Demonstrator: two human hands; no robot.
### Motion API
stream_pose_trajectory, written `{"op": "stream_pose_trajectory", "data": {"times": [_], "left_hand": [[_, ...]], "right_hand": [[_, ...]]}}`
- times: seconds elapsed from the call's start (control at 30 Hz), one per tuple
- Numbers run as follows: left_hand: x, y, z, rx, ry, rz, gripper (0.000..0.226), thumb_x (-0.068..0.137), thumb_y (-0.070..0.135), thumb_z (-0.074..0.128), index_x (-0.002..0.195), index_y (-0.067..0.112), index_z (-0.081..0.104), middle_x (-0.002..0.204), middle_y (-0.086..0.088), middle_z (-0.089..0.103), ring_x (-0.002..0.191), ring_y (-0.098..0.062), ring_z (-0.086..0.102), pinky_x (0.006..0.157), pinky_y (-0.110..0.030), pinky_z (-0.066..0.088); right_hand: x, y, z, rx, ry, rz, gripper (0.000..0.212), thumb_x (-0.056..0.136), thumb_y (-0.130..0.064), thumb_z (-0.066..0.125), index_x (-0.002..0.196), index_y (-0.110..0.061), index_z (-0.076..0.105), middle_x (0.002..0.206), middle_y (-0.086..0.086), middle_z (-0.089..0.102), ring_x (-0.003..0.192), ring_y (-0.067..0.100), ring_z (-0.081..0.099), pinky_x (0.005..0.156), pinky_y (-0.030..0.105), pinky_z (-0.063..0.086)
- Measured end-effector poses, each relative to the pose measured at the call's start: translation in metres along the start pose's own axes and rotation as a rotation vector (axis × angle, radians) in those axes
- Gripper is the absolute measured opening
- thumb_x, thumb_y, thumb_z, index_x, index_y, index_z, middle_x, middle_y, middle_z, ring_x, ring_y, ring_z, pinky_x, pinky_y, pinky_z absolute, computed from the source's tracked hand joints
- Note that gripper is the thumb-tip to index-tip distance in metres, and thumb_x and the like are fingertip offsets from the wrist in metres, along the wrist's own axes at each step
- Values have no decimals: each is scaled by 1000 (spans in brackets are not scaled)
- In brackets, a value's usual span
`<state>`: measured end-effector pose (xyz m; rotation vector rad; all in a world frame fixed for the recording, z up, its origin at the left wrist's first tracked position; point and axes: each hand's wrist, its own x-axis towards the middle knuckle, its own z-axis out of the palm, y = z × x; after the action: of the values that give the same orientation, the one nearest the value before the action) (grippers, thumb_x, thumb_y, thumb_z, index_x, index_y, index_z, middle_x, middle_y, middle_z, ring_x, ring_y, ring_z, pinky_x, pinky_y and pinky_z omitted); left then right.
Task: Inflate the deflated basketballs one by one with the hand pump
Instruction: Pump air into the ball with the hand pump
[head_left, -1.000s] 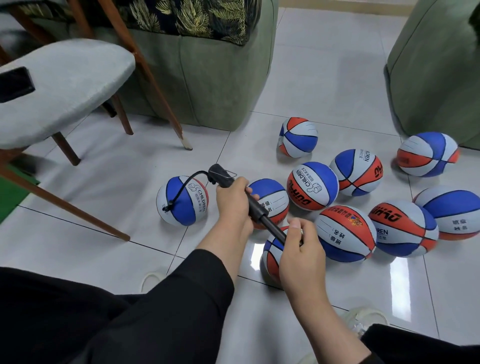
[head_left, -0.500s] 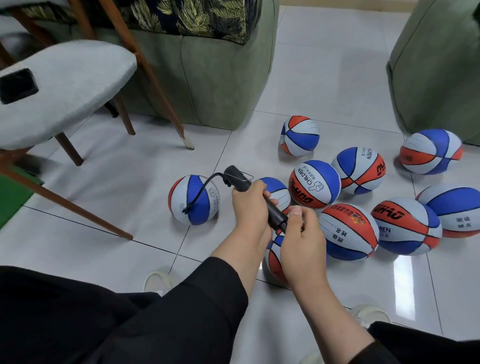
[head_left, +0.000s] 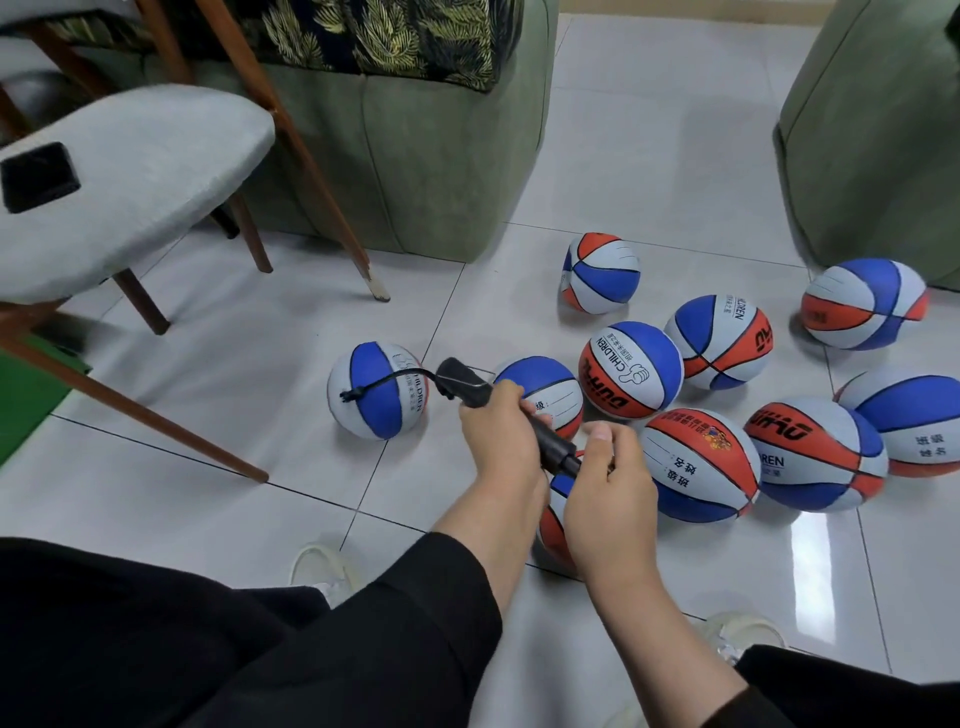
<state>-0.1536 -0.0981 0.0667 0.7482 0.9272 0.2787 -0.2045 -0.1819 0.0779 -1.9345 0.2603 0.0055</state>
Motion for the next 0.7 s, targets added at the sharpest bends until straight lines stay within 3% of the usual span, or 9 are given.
{"op": "stream_pose_trajectory", "data": {"times": [0.27,0.37,0.43,0.5,0.7], "left_hand": [[6,13,3,84,-68,-14,11,89,8,57,95,13,49,59,0,50,46,-15,47,52,-26,43],[25,28,-2,101,-36,-34,10,90,10,58,92,14,49,56,3,49,43,-14,47,49,-23,42],[39,40,-7,101,8,-50,10,89,10,59,88,15,51,58,2,49,41,-14,48,49,-22,41],[47,45,-13,92,43,-59,10,90,9,59,85,15,52,63,0,49,40,-14,48,49,-22,41],[22,15,-7,50,27,-75,6,89,13,57,93,13,52,59,2,51,46,-15,49,52,-25,43]], "right_hand": [[-8,-10,1,19,-43,-13,19,107,-30,42,99,-22,58,80,-11,63,80,-10,56,61,6,39],[-17,-9,-2,35,-38,-25,18,106,-33,44,96,-25,57,74,-2,64,79,4,57,63,16,43],[-21,-6,-2,37,-61,-11,19,105,-38,44,95,-29,56,74,5,65,76,13,59,68,33,48],[-22,-5,-1,33,-86,2,20,104,-43,42,95,-32,56,71,4,65,72,19,62,67,38,50],[-12,-8,1,-39,-24,-32,17,107,-32,41,97,-27,53,77,-12,62,76,0,58,62,11,40]]}}
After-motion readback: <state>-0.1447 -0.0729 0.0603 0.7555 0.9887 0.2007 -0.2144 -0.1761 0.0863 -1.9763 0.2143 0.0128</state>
